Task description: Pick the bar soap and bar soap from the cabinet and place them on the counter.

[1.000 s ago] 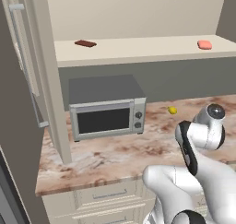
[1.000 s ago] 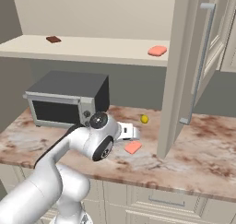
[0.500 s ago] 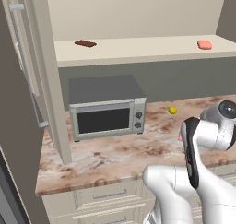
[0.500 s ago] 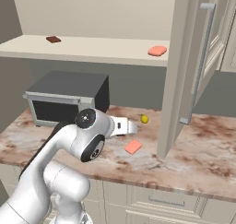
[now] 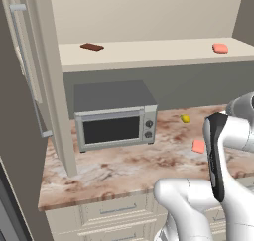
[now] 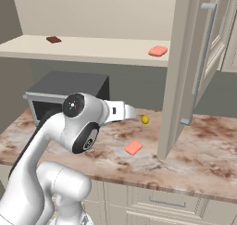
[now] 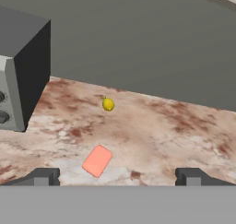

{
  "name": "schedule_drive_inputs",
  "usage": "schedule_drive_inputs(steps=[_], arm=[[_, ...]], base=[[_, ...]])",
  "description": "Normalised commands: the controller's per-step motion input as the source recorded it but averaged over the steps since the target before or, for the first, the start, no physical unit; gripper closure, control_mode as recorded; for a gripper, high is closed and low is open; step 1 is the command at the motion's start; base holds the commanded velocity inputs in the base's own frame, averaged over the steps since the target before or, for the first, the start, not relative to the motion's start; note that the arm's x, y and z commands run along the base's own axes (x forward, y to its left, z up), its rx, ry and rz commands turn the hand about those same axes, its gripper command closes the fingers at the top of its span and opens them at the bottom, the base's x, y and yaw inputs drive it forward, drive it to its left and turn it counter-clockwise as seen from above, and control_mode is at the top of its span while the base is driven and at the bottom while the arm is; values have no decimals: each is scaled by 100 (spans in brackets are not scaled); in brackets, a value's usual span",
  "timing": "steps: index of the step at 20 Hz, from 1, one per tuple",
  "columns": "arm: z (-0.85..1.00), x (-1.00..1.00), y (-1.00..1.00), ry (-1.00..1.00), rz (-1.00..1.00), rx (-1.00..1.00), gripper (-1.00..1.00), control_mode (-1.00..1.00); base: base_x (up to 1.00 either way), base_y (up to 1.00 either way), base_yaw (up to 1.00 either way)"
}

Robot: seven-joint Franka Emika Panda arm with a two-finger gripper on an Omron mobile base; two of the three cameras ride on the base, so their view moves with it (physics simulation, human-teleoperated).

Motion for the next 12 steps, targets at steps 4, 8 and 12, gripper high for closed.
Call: schedule_drive_inputs(steps=[4, 8, 12], arm=[[67, -38, 0, -1, -1, 0, -100, -100], [66, -31, 2, 0, 0, 0, -100, -100], [68, -14, 13, 0, -2, 0, -100, -100]], base=[[0, 0, 0], [0, 0, 0], [0, 0, 0]])
